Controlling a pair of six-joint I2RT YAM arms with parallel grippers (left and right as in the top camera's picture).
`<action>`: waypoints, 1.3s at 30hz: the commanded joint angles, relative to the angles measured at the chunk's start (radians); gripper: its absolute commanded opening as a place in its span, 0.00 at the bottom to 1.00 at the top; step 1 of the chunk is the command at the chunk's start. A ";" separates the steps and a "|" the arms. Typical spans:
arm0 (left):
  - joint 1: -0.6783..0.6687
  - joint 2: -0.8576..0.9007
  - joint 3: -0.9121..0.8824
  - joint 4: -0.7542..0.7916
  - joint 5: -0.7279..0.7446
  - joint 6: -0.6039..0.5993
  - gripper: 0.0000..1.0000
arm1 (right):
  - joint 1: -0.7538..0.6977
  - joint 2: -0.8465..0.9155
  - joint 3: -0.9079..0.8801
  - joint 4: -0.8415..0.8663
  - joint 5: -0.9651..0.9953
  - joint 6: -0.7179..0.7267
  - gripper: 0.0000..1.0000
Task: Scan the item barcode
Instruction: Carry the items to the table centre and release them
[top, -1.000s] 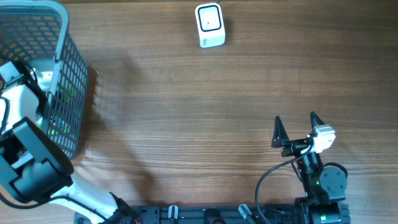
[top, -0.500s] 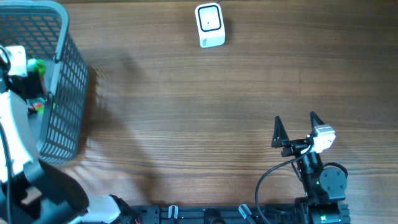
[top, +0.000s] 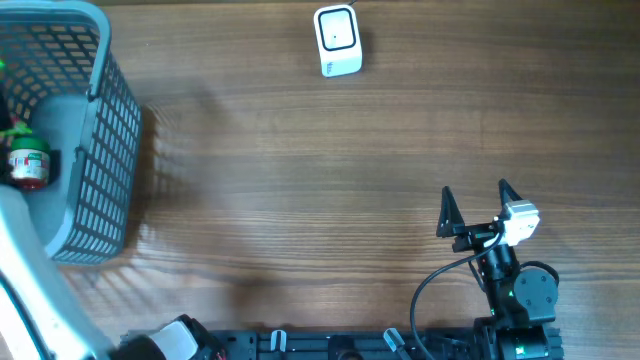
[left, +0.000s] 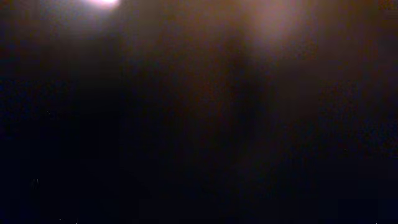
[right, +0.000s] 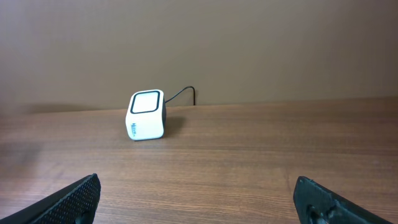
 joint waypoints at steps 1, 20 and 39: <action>-0.006 -0.117 0.093 0.019 -0.011 -0.092 0.04 | -0.005 -0.006 -0.001 0.003 0.002 0.015 1.00; -0.512 -0.344 0.107 -0.092 -0.071 -0.299 0.04 | -0.005 -0.006 -0.001 0.003 0.002 0.016 1.00; -0.906 -0.038 0.012 -0.640 -0.071 -0.767 0.04 | -0.005 -0.006 -0.001 0.003 0.002 0.016 1.00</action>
